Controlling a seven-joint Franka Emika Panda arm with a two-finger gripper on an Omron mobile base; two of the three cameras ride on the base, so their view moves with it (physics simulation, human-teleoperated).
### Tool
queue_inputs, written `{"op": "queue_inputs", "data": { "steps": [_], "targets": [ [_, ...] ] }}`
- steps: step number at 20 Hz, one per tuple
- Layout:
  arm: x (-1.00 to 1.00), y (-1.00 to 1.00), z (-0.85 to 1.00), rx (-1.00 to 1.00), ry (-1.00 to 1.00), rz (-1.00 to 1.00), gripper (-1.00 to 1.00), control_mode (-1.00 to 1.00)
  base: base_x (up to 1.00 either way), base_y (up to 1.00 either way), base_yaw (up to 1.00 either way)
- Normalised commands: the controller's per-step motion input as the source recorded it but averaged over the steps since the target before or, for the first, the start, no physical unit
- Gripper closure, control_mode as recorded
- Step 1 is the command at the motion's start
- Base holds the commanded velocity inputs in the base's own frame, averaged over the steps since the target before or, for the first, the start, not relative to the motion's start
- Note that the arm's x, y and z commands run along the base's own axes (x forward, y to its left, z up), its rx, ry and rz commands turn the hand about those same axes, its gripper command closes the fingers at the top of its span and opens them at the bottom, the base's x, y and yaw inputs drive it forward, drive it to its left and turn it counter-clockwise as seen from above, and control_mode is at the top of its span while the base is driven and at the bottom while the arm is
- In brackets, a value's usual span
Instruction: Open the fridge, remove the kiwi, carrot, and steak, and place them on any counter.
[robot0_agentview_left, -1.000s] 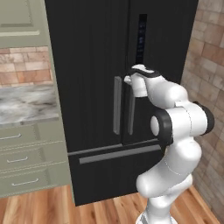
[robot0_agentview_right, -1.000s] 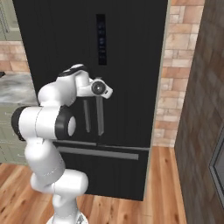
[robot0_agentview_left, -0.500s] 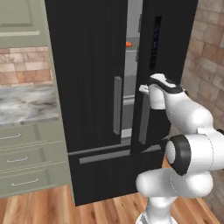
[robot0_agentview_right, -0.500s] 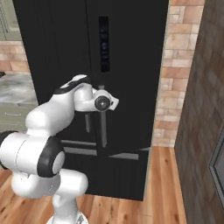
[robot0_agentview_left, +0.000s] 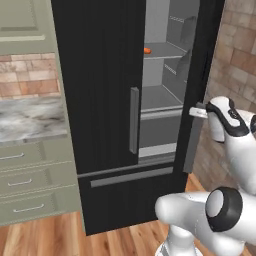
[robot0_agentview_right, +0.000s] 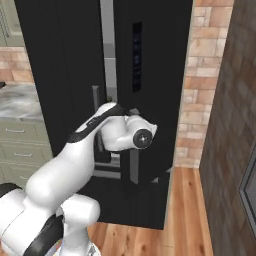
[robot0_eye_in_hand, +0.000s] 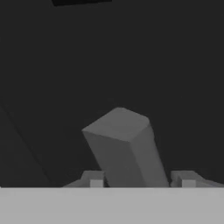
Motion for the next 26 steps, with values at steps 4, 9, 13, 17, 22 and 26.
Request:
{"op": "queue_inputs", "data": {
  "steps": [4,9,13,17,22,26],
  "targets": [
    [-1.0,-0.54,0.36,-0.05,-0.01,0.0,1.0,-1.0,0.0,0.0,0.0],
    [-0.91,0.0,0.29,-0.13,-0.04,-0.01,-1.0,-1.0,0.0,0.0,0.0],
    [-0.94,0.28,0.49,-0.13,-0.18,-0.12,-1.0,-1.0,0.0,0.0,0.0],
    [-0.47,0.65,0.63,-0.14,-0.06,-0.23,-1.0,-1.0,0.0,0.0,0.0],
    [0.1,1.0,0.35,-0.17,0.0,-0.37,-1.0,-1.0,0.0,0.0,0.0],
    [0.39,0.82,0.04,-0.09,0.22,-0.38,-1.0,-1.0,0.0,0.0,0.0]
  ]
}}
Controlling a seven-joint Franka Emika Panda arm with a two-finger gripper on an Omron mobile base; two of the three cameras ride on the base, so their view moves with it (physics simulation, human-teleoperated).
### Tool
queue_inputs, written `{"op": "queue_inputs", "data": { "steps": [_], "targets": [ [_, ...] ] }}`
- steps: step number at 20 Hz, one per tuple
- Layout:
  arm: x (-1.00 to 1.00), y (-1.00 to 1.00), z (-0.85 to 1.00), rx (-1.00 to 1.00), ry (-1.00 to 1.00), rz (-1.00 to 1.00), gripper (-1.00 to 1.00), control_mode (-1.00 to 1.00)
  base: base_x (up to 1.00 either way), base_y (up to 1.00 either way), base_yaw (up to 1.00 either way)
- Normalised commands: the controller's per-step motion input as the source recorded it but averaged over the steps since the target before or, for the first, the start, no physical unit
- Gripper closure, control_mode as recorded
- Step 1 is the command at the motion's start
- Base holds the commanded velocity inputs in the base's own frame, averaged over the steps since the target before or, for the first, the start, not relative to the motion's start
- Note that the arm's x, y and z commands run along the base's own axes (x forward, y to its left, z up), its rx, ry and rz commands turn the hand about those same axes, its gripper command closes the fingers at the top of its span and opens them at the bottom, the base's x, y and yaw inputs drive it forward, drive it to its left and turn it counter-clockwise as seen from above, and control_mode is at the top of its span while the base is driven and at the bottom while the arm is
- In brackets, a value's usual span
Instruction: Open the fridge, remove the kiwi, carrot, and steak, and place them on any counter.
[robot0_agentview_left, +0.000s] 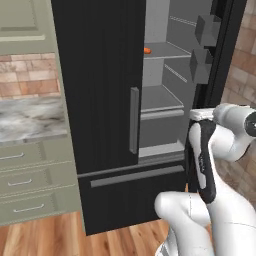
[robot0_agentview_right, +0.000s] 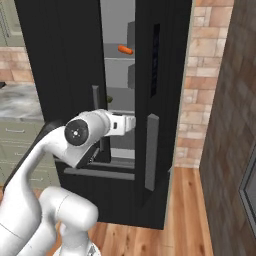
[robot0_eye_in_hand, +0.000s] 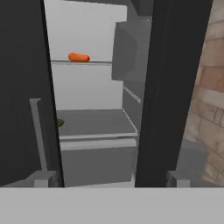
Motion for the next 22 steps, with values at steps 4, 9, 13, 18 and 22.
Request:
{"op": "queue_inputs", "data": {
  "steps": [4,9,13,18,22],
  "targets": [
    [0.08,0.02,0.0,-0.01,0.05,-0.01,-1.0,-1.0,0.0,0.0,0.0],
    [0.53,0.14,0.33,-0.02,0.16,-0.03,-1.0,-1.0,0.0,0.0,0.0],
    [0.53,0.24,0.59,-0.09,0.23,-0.14,-1.0,-1.0,0.0,0.0,0.0],
    [0.64,0.07,0.36,-0.11,0.12,-0.19,-1.0,-1.0,0.0,0.0,0.0],
    [0.62,0.0,0.01,-0.13,-0.06,-0.17,-1.0,-1.0,0.0,0.0,0.0]
  ]
}}
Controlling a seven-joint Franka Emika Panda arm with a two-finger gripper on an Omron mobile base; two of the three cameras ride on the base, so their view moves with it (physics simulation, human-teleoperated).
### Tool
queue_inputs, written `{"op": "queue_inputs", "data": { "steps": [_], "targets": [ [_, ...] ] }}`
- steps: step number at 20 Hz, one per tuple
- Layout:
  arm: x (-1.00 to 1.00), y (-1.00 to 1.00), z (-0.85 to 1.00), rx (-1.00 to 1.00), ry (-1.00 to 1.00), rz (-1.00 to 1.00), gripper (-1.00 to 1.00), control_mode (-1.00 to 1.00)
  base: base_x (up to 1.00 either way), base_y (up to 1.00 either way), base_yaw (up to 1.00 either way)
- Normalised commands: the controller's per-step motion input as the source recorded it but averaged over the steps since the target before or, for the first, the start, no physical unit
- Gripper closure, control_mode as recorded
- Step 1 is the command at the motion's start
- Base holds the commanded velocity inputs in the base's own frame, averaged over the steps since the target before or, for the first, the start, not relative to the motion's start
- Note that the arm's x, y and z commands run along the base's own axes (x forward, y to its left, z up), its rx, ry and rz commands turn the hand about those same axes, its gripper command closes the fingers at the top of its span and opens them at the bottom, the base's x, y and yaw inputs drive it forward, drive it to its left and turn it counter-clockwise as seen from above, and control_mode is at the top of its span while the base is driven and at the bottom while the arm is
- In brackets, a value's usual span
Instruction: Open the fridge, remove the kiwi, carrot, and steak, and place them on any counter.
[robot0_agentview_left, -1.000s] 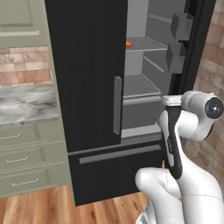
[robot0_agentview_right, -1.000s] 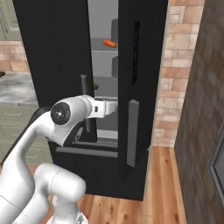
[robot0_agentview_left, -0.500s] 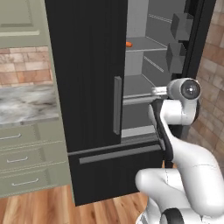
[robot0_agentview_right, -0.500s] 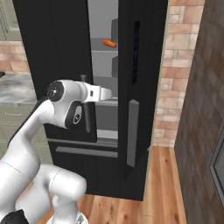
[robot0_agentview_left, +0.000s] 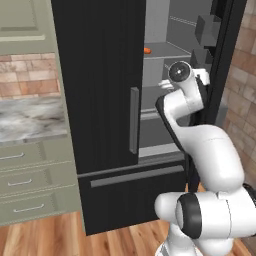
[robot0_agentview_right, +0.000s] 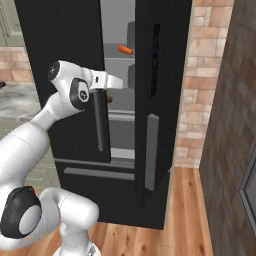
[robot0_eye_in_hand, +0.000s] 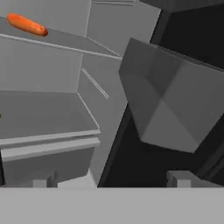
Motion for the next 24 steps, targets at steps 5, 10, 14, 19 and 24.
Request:
{"op": "queue_inputs", "data": {
  "steps": [5,10,14,19,24],
  "targets": [
    [0.53,0.0,0.0,-0.1,0.03,-0.18,-1.0,-1.0,0.0,0.0,0.0],
    [0.52,-0.01,0.0,-0.09,0.02,-0.2,-1.0,-1.0,0.0,0.0,0.0],
    [0.45,-0.19,0.0,-0.04,0.0,-0.15,-1.0,-1.0,0.0,0.0,0.0],
    [0.15,-0.78,0.0,0.0,0.0,-0.09,-1.0,-1.0,0.0,0.0,0.0],
    [0.0,-1.0,0.0,0.0,0.0,-0.01,-1.0,-1.0,0.0,0.0,0.0]
  ]
}}
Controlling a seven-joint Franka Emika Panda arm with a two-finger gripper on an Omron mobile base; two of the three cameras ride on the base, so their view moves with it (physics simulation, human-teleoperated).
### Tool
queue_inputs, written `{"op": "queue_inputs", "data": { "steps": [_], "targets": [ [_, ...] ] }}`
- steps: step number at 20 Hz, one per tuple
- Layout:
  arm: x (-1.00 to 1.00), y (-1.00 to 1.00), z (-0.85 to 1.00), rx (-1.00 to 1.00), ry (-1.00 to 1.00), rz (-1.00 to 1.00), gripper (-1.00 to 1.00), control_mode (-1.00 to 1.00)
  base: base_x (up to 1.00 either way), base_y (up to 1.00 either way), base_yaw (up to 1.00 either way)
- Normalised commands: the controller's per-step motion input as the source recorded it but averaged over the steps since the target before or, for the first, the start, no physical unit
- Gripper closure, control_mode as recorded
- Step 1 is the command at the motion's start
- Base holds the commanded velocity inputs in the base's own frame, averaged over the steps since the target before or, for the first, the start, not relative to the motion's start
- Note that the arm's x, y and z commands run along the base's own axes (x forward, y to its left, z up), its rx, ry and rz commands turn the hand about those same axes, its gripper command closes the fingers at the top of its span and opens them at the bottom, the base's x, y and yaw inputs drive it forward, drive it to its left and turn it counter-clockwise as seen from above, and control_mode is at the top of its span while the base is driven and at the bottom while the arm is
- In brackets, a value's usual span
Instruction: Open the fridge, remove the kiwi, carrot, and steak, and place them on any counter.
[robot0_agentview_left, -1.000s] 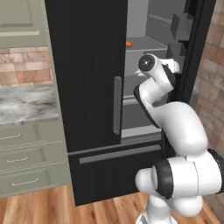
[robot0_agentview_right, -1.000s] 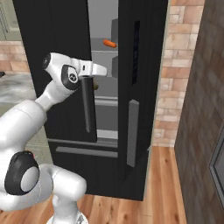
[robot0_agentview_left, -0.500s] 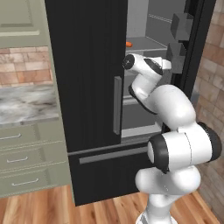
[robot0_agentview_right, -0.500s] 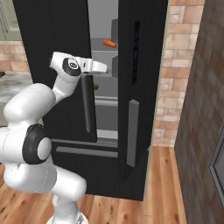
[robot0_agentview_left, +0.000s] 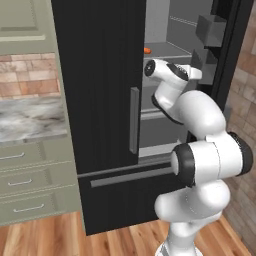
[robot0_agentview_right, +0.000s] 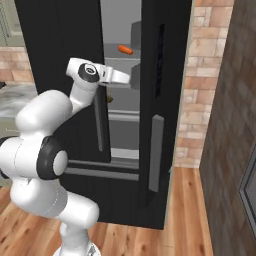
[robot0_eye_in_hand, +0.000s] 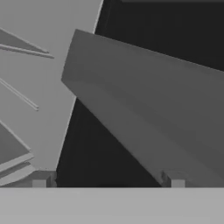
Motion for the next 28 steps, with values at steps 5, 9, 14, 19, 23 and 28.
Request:
{"op": "queue_inputs", "data": {
  "steps": [5,9,14,19,23,28],
  "targets": [
    [-0.23,-1.0,0.0,0.0,0.02,-0.02,-1.0,-1.0,0.0,0.0,0.0],
    [-0.48,-1.0,0.0,0.0,0.0,0.0,-1.0,-1.0,0.0,0.0,0.0],
    [-0.19,-1.0,0.0,0.06,0.01,-0.05,-1.0,-1.0,0.0,0.0,0.0],
    [-0.18,-0.62,0.1,0.17,-0.07,0.02,-1.0,-1.0,0.0,0.0,0.0],
    [-0.56,0.42,0.2,0.1,-0.28,0.29,-1.0,-1.0,0.0,0.0,0.0],
    [-0.32,0.57,-0.05,0.01,0.02,0.69,-1.0,-1.0,0.0,0.0,0.0]
  ]
}}
